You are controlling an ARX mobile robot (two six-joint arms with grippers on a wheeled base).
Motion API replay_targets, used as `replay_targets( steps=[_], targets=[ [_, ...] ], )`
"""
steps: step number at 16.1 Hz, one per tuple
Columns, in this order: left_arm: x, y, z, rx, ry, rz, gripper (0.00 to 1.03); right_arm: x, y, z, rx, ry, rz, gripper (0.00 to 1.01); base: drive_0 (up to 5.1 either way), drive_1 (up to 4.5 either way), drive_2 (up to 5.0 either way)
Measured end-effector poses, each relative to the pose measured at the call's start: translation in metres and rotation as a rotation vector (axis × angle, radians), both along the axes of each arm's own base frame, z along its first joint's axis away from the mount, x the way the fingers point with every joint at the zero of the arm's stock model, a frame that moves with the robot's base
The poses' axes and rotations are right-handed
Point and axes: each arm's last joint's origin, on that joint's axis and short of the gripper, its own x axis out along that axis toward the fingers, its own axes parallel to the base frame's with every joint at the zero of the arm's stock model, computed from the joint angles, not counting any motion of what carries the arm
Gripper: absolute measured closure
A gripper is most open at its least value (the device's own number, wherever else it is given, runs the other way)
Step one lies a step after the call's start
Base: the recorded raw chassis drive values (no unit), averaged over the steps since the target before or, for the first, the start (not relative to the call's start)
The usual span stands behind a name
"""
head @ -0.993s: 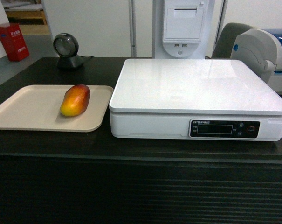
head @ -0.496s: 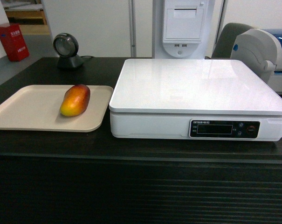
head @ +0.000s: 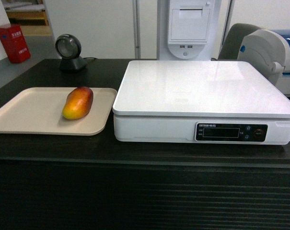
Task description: Place dark red mango on scale at checkout
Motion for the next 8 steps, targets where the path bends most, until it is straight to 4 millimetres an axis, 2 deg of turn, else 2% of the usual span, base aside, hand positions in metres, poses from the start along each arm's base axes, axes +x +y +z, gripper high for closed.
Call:
replay_targets(
  steps=[1, 3, 4, 6, 8],
  targets=[
    [0.005, -0.002, 0.007, -0.003, 0.026, 0.009, 0.05, 0.000, 0.000, 0.000, 0.000, -0.001, 0.001, 0.03, 0.0, 0.00, 0.0],
    [0.012, -0.007, 0.033, -0.011, -0.058, -0.006, 0.05, 0.000, 0.000, 0.000, 0.000, 0.000, 0.000, 0.03, 0.0, 0.00, 0.0],
    [0.015, -0.008, 0.039, -0.017, -0.096, -0.025, 0.05, 0.000, 0.000, 0.000, 0.000, 0.000, 0.001, 0.03, 0.0, 0.00, 0.0],
    [0.032, -0.004, 0.043, 0.000, -0.109, -0.038, 0.05, 0.000, 0.000, 0.000, 0.000, 0.000, 0.000, 0.03, 0.0, 0.00, 0.0],
    [0.061, 0.002, 0.043, 0.015, -0.097, -0.091, 0.05, 0.000, 0.000, 0.000, 0.000, 0.000, 0.000, 0.03, 0.0, 0.00, 0.0]
  ],
)
